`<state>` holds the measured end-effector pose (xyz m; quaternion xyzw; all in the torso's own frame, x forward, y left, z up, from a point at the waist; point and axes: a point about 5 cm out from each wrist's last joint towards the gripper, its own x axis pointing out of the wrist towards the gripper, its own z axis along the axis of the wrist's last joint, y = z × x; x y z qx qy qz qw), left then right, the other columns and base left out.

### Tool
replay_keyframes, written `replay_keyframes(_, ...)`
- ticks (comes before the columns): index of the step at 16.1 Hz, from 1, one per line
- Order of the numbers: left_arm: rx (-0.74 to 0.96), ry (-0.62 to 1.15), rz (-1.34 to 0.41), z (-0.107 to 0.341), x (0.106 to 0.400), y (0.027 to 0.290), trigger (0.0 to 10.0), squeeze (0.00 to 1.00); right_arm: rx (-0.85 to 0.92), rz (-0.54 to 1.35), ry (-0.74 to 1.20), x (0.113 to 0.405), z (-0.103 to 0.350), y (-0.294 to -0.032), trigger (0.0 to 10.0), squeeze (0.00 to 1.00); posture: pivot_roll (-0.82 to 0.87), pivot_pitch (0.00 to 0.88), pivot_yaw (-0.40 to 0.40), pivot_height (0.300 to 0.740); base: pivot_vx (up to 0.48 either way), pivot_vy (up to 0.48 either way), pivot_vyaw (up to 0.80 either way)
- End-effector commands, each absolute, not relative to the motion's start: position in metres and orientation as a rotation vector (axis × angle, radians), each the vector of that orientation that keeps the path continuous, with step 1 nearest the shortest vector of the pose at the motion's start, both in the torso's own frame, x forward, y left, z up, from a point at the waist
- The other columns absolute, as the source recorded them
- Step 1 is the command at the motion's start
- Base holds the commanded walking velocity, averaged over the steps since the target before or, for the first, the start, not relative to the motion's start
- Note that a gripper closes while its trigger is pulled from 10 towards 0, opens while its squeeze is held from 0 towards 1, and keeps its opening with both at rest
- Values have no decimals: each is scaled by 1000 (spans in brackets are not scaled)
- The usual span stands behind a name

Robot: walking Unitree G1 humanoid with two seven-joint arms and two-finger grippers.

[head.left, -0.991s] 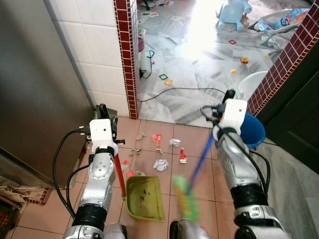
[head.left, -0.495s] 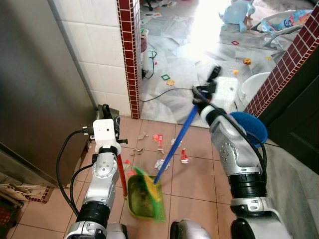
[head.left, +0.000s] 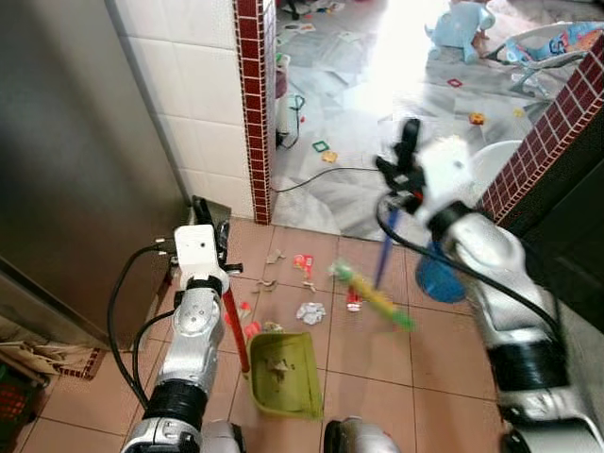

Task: Sweep floor

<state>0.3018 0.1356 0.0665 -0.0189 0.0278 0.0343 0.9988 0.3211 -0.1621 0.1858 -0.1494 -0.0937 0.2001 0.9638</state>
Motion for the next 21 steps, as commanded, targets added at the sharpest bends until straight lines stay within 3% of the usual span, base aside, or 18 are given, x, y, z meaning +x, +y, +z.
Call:
replay_keyframes(1,-42,9,55,78,304,136,10000,0,-325,399,-207,319,184,-164,10000,0,-112,56,-3,740,0,0,0)
replay_keyframes(4,-114,-6,84,88,293,143,10000,0,-354,284,-182,319,162,-171,10000,0,-101,52,8,740,0,0,0)
replay_keyframes(8,-61,-108,128,113,279,154,10000,0,-348,265,-186,313,146,-160,10000,0,-72,56,1,740,0,0,0)
replay_keyframes(13,-27,-160,143,137,275,158,10000,0,-370,226,-204,315,143,-154,10000,0,-63,60,-1,740,0,0,800)
replay_keyframes(17,15,-113,153,126,271,164,10000,0,-377,213,-218,316,143,-153,10000,0,-62,61,1,740,0,0,630)
replay_keyframes(21,0,-72,150,117,269,166,10000,0,-378,191,-239,316,145,-154,10000,0,-64,64,-2,740,0,0,0)
